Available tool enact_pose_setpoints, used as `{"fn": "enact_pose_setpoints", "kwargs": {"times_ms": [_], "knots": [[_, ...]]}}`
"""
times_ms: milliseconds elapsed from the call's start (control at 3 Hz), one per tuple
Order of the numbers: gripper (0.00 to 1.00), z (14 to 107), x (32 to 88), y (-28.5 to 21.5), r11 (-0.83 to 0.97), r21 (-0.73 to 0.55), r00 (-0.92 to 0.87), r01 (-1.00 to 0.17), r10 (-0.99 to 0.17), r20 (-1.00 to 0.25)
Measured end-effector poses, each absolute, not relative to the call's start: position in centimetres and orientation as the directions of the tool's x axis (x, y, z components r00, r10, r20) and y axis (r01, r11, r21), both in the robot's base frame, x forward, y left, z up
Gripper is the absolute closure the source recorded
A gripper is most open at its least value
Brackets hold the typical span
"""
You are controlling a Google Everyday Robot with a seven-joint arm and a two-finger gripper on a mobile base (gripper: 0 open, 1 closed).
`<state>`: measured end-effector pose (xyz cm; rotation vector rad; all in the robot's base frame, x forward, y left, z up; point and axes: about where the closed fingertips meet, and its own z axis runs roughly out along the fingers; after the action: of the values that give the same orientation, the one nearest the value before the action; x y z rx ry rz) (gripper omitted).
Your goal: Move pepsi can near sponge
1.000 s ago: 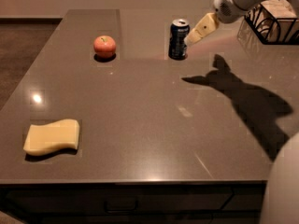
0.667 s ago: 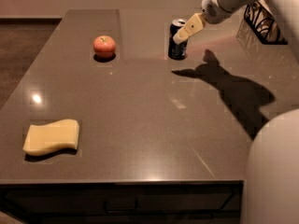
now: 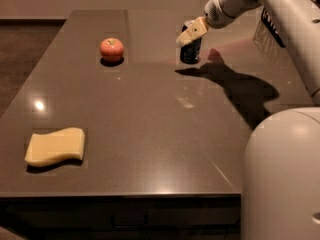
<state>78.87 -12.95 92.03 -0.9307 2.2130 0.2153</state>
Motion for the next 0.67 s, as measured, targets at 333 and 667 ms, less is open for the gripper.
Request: {"fn": "enact_pose_setpoints", "kwargs": {"times_ms": [333,667], "knots": [[0.18,91.44,79.43,-12.35,0.720,-0.098,-0.485,-0.688,-0.556,-0.675],[0.41,91.46,79.52,-11.98,0.706,-0.088,-0.474,-0.703,-0.556,-0.683]]}}
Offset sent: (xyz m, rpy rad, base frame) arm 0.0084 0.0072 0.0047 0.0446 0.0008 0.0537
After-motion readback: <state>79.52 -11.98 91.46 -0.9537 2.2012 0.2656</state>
